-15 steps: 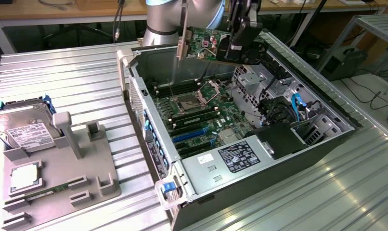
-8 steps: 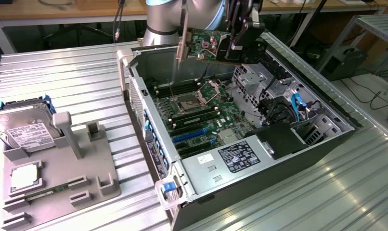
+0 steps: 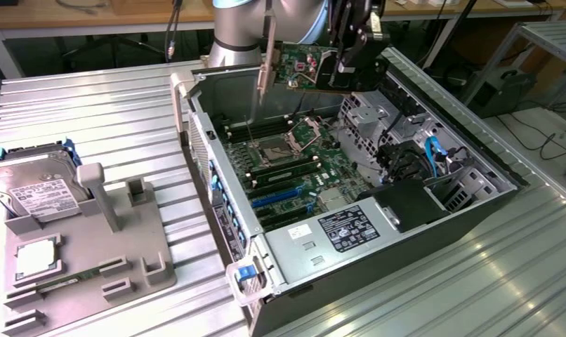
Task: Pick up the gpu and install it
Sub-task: 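Insert the gpu into the slot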
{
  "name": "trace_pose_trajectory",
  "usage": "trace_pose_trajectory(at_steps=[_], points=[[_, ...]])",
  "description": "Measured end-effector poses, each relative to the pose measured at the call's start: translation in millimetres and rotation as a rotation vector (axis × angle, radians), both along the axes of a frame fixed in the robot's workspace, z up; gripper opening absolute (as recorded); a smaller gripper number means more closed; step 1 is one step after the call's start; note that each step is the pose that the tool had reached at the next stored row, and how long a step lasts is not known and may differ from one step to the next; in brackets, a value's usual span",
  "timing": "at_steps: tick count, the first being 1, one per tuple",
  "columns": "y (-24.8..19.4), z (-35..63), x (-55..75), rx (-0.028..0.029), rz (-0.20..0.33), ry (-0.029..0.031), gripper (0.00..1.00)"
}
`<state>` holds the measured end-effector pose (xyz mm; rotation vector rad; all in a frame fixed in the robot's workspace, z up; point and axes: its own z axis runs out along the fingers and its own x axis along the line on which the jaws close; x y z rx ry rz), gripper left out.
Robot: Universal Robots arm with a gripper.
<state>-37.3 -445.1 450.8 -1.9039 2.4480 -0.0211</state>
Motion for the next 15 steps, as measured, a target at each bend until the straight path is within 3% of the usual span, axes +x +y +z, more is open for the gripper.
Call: trace_pose_trajectory(at_steps=[15], points=[[-0.2, 0.0, 0.0, 0.0, 0.185, 0.0, 0.28]])
